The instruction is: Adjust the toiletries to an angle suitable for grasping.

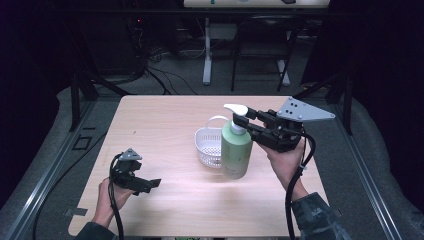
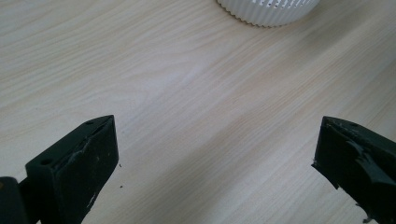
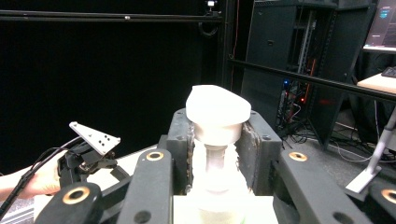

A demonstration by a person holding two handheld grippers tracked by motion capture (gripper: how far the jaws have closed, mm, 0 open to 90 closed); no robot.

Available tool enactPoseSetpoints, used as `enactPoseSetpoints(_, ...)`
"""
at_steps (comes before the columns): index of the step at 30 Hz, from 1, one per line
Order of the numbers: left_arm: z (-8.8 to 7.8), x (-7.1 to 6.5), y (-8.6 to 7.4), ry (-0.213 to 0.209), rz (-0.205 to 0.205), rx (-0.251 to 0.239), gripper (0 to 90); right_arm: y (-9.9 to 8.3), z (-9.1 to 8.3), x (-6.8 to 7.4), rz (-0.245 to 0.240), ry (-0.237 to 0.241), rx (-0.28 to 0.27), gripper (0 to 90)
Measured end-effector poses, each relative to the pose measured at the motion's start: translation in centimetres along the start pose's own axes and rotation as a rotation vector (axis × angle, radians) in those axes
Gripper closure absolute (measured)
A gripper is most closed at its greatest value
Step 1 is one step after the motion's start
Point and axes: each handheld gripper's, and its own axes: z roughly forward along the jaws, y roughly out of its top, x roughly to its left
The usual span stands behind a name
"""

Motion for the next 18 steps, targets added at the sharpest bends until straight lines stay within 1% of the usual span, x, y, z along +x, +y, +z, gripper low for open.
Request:
enactPoseSetpoints(9,0.1,0.0,0.0,-0.001,0.001,0.003,0.0,0.6,0.2,-0.3,-0.004,-0.004,0.003,67.6)
enactPoseSetpoints(13,0.1,0.0,0.0,-0.004,0.006,0.014,0.0,1.0,0.4,-0.4,-0.006,-0.006,0.002,67.7)
enactPoseSetpoints(18,0.2,0.0,0.0,-0.004,0.006,0.014,0.0,1.5,0.5,-0.6,-0.017,-0.009,-0.004,67.7)
